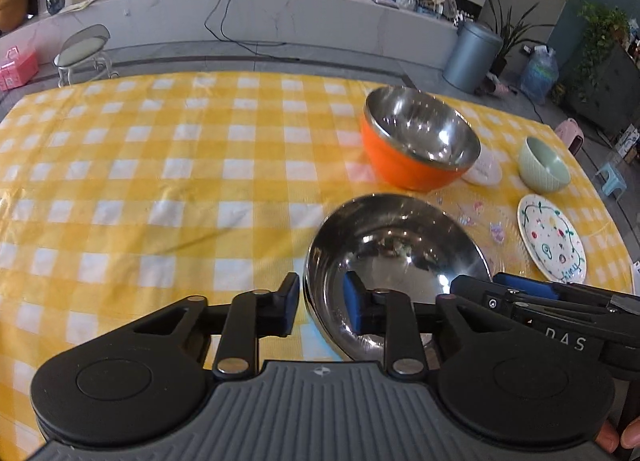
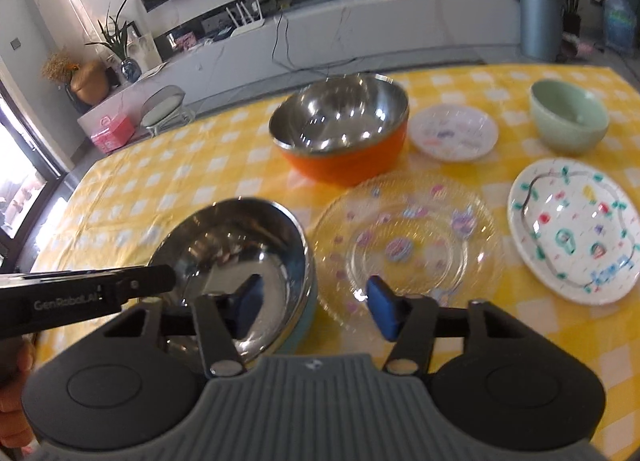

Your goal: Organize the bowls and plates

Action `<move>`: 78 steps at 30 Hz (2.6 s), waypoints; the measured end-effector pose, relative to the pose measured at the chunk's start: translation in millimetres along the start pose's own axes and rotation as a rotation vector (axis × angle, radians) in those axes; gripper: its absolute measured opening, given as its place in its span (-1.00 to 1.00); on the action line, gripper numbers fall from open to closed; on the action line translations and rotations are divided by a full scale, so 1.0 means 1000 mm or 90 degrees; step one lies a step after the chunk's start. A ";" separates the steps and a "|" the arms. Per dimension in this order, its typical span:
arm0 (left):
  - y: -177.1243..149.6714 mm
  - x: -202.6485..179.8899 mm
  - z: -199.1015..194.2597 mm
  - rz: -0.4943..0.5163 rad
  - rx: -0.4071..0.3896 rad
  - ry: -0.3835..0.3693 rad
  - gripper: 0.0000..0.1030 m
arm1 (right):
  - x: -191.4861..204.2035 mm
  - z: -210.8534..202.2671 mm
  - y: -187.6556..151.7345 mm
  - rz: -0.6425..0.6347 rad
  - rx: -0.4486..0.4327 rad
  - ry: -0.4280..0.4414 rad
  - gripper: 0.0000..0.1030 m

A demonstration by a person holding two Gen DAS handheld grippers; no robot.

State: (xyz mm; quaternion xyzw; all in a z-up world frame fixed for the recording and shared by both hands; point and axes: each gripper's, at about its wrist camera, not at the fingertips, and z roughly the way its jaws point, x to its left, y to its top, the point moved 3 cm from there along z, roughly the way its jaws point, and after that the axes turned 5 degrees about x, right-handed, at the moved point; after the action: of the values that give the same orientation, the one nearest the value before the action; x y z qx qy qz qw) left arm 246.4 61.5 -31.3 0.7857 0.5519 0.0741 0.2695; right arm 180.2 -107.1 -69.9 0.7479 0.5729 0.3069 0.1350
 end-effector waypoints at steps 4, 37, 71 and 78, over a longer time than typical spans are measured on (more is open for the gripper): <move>0.001 -0.004 0.003 0.008 0.010 0.017 -0.52 | -0.003 0.004 -0.003 0.012 0.017 0.017 -0.35; -0.037 -0.125 -0.082 -0.006 -0.049 0.053 -0.75 | -0.058 -0.135 -0.030 0.063 0.027 0.071 -0.73; -0.105 -0.156 -0.032 -0.108 -0.019 0.049 -0.73 | -0.144 -0.129 -0.086 0.132 -0.010 0.120 -0.73; -0.109 -0.150 -0.029 -0.102 -0.017 0.048 -0.73 | -0.139 -0.117 -0.088 0.126 0.007 0.115 -0.73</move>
State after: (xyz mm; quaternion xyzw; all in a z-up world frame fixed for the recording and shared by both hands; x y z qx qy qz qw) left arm 86.8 -38.1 -34.5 0.7318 0.6220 0.0892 0.2640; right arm 18.7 -228.5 -69.8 0.7707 0.5079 0.3817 0.0482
